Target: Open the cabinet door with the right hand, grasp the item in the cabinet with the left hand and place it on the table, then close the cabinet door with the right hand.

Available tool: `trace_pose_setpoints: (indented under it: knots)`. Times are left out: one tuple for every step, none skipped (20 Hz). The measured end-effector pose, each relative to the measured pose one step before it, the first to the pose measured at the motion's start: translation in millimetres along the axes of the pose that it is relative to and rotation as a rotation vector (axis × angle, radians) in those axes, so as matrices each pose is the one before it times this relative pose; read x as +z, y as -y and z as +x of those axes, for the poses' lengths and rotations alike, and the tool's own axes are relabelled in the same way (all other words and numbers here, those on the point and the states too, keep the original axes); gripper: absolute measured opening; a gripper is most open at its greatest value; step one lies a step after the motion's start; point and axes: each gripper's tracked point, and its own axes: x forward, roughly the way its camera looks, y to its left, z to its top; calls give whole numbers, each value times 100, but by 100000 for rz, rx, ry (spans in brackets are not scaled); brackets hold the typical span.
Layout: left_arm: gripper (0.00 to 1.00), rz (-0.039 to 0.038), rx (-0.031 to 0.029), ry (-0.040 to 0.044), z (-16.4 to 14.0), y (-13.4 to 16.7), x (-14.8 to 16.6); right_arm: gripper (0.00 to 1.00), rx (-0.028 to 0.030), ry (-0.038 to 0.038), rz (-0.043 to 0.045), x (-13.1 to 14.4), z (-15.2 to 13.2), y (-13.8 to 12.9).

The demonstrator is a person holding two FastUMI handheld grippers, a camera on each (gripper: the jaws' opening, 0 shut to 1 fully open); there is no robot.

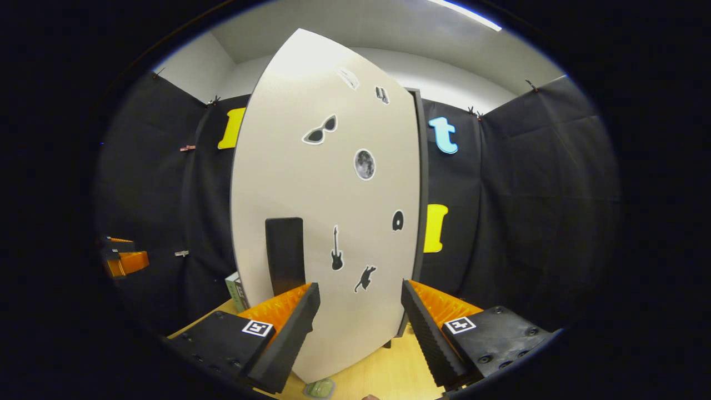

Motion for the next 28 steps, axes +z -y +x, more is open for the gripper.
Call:
trace_pose_setpoints:
  knots:
    - [96,-168,59,364,-45,-152,93,96,1602,-447,-412,-202,-125,-405]
    - [96,-87,56,125,-16,-48,14,97,1370,-212,-661,-125,-134,-379]
    - [96,-41,139,-55,-14,-62,5,98,475,61,-527,-82,-106,-51]
    - [96,-123,87,-141,-22,-1,-49,98,430,259,-86,45,47,-104]
    - [96,-201,21,4,95,-26,11,98,376,615,221,231,10,-213]
    - [96,-156,-23,-153,61,6,-47,98,148,432,389,365,295,-133]
    - [96,-92,-37,11,51,36,39,98,75,92,454,115,11,117]
    - [96,-62,18,96,10,93,135,98,321,189,227,-38,-376,121]
    - [96,-113,-90,280,-9,226,175,98,-37,428,-106,129,-112,153]
    - [96,-128,-34,303,18,129,59,98,-185,599,-274,59,-46,5]
    - [96,-100,-213,115,-97,230,71,98,-66,398,-239,184,-75,-18]
    - [96,16,-50,57,12,216,-39,98,-18,311,-131,123,5,-89]
    - [96,143,-193,80,41,279,82,98,171,298,-175,92,-88,-29]
    - [95,151,-171,-26,-102,300,27,98,174,29,-282,15,-146,1]
    - [96,119,-135,16,-107,241,92,98,158,47,-247,30,-108,75]
    - [95,144,-230,64,-108,322,-10,98,296,3,-76,3,-203,55]
    - [96,222,-143,-105,-52,301,73,98,153,-50,88,22,-86,75]
    - [96,351,-164,-80,-82,249,-67,98,144,61,31,-68,-71,135]
    - [96,335,34,-25,-141,199,100,98,-240,240,-227,71,-122,186]
    - [96,196,-58,52,-28,240,37,98,-318,436,-348,187,-187,168]
    - [96,50,-64,-1,-82,261,120,98,-257,380,-264,176,-218,255]
    - [96,6,39,80,-24,104,22,98,-230,379,-101,104,-65,179]
    - [96,105,50,127,-104,183,77,98,-206,525,-98,194,-18,162]
    - [96,88,57,115,-79,166,89,98,-495,542,-127,156,-137,288]
    - [96,74,-52,139,-106,208,121,98,-373,536,-100,181,-113,276]
    - [96,11,-52,52,151,125,-94,98,-526,360,9,168,-91,315]
    - [96,41,-125,81,-232,209,66,98,-280,234,42,121,-135,221]
    - [96,94,-93,135,-189,287,125,98,-641,442,-67,149,-110,295]
